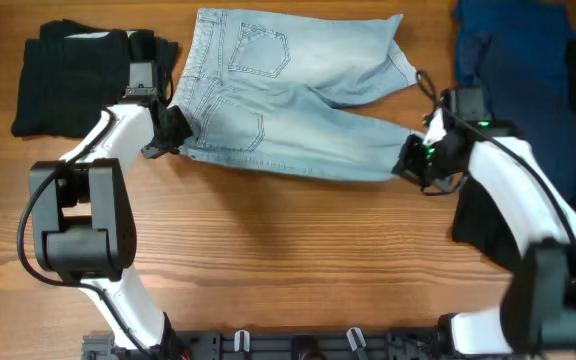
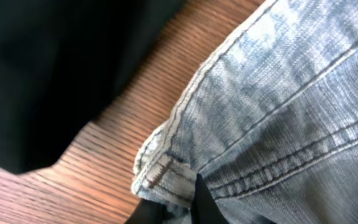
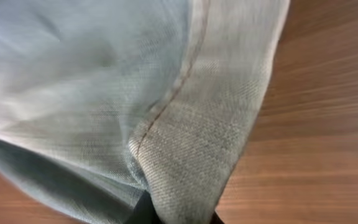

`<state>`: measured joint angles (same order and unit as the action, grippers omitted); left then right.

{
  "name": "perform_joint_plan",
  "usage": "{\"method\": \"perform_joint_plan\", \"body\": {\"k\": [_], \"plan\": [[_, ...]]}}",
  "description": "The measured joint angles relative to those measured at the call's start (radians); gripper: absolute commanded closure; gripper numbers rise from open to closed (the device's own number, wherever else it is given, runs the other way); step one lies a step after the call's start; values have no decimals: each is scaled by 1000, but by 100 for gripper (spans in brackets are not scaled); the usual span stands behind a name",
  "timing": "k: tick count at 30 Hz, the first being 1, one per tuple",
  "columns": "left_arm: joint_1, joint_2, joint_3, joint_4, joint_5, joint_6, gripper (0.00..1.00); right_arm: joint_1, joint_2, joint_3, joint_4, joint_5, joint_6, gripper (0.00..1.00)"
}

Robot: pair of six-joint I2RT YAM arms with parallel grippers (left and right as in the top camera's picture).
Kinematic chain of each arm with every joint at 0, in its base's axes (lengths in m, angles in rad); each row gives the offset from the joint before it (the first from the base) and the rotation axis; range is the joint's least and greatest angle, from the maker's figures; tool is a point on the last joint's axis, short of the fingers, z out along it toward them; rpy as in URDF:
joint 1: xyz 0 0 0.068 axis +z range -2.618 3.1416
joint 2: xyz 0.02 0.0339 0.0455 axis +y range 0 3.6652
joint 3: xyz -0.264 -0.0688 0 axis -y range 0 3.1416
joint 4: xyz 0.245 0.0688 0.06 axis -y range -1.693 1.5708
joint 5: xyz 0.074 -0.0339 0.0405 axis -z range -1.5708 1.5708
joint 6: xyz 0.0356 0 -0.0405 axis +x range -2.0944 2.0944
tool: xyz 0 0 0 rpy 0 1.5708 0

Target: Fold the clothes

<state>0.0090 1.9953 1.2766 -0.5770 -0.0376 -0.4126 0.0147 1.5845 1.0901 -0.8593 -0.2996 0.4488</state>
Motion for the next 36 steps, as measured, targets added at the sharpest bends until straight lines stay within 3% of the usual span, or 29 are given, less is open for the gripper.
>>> {"method": "perform_joint_plan", "body": {"k": [7, 8, 9, 11, 12, 13, 19, 23, 26, 27, 29, 36], "plan": [[-1, -2, 0, -13, 52, 4, 96, 3, -95, 51, -154, 47, 0, 87], [-1, -2, 0, -15, 55, 4, 96, 3, -92, 47, -159, 50, 0, 81], [-1, -2, 0, -18, 58, 4, 96, 3, -89, 42, -167, 53, 0, 65], [-2, -3, 0, -24, 61, 7, 96, 2, -84, 33, -182, 66, -2, 22], [-2, -3, 0, -25, 61, 7, 96, -1, -81, 28, -195, 81, -2, 9], [-2, -3, 0, -26, 59, 7, 96, -6, -79, 25, -219, 100, -1, 5], [-1, -5, 2, -45, 45, 7, 96, -20, -79, 22, -290, 121, -31, 2], [0, -15, 2, -80, 27, 7, 95, -20, -79, 24, -225, 120, -51, 3], [2, -32, -1, -103, 17, 11, 69, -20, -78, 43, -100, 112, -78, 5], [2, -44, -3, -109, 13, 11, 52, -20, -78, 53, -43, 109, -87, 6], [4, -76, -8, -125, 7, 32, 39, -20, -78, 64, 56, 105, -100, 8], [13, -267, -10, -172, -3, 48, 41, -17, -58, 72, 342, 98, -137, 18]]}}
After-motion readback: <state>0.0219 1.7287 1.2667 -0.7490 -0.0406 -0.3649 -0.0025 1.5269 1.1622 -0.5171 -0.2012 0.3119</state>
